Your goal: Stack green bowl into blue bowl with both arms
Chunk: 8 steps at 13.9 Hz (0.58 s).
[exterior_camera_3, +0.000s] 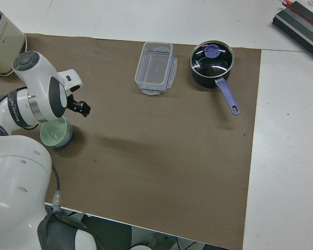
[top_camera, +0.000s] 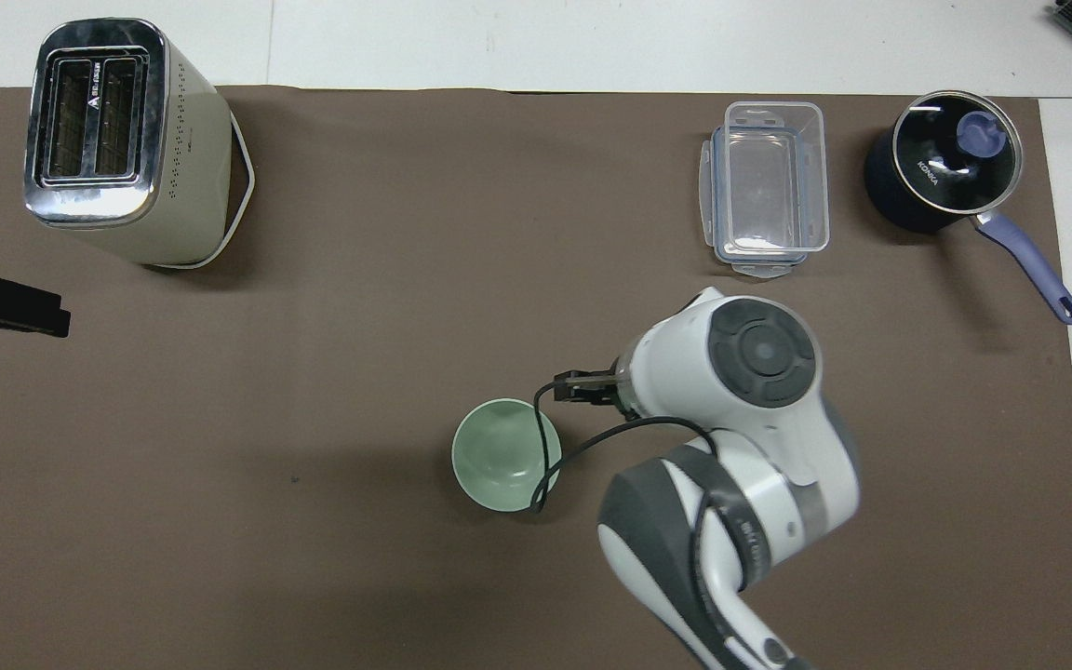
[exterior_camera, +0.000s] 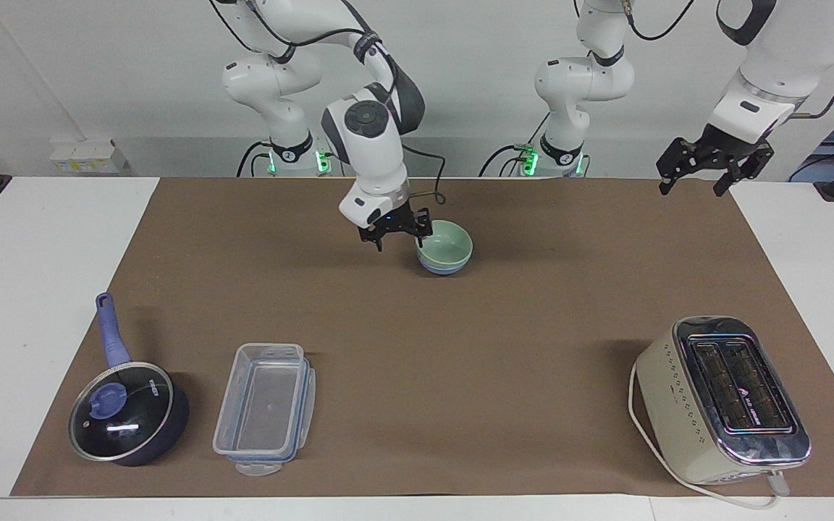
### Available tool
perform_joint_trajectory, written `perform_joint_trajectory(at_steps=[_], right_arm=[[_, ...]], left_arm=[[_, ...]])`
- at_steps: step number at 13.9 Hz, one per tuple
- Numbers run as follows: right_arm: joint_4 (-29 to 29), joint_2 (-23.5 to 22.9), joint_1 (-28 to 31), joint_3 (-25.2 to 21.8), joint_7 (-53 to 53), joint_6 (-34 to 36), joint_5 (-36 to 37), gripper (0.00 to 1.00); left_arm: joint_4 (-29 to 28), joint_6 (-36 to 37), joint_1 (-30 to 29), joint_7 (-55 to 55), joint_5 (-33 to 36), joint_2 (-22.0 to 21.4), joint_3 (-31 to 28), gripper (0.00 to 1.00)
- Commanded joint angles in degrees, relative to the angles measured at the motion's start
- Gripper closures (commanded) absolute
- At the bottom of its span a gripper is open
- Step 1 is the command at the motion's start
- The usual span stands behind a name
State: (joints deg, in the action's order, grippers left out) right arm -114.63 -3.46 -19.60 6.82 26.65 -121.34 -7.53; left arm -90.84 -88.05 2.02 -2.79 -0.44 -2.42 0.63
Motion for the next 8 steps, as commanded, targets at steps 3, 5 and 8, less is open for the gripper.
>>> perform_joint_trajectory(at_steps=[3, 5, 8], right_arm=[[3.79, 5.13, 13.07, 0.21, -5.89, 14.08, -0.73, 0.0], [7.04, 5.22, 18.61, 0.21, -10.45, 17.97, -0.73, 0.0], [9.95, 5.74, 22.59, -0.57, -13.73, 17.9, 0.84, 0.0]], left_arm=[[0.66, 1.13, -0.35, -0.03, 1.06, -0.13, 0.34, 0.0], [0.66, 1.13, -0.43, -0.03, 1.06, -0.13, 0.34, 0.0], [0.66, 1.13, -0.35, -0.03, 1.06, -0.13, 0.34, 0.0]])
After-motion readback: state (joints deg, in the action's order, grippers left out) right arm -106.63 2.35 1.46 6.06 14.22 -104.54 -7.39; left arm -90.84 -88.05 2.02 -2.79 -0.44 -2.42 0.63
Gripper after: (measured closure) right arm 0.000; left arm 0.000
